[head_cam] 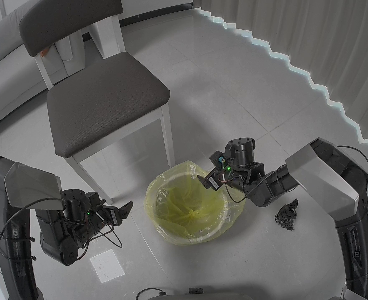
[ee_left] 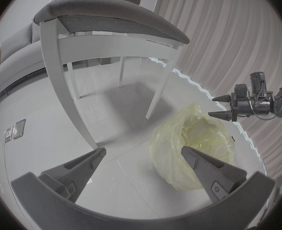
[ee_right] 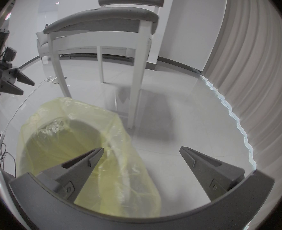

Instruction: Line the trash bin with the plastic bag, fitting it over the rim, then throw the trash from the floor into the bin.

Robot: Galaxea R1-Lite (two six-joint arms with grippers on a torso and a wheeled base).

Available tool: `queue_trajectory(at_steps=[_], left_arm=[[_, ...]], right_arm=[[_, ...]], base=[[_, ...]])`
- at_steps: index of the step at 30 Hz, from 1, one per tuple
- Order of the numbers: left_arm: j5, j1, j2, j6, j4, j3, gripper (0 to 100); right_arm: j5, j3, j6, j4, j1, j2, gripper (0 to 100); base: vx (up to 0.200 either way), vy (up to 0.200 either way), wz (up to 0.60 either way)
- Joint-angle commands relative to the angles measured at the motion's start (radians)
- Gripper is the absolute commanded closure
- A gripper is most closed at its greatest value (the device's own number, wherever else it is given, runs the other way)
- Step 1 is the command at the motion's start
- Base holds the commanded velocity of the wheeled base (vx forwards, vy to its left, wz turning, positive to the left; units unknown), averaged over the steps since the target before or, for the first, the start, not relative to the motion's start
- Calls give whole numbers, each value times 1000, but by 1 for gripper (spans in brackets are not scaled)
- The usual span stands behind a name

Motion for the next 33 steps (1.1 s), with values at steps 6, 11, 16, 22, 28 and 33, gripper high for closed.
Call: queue_trajectory(at_steps=[6, 11, 16, 22, 28, 33], left_arm=[[13, 5, -5, 0, -18, 3, 0], [13, 5, -3, -1, -18, 3, 0], [13, -1, 3, -1, -18, -6, 0], [13, -7, 3, -1, -18, -12, 0], [13, -10, 6, -3, -18, -28, 0], [22, -21, 15, -3, -18, -85, 0]], right_arm=[[-2, -32, -2, 5, 24, 94, 0], [-5, -55, 0, 5, 1, 100, 0], [-5, -75, 0, 13, -39, 82, 0], [-4, -75, 1, 16, -60, 31, 0], [-2, -75, 6, 19, -45, -18, 0], [-2, -61, 8, 26, -51, -10, 0]], base=[[0, 0, 0], [0, 0, 0], [0, 0, 0], [0, 0, 0], [0, 0, 0], [0, 0, 0]])
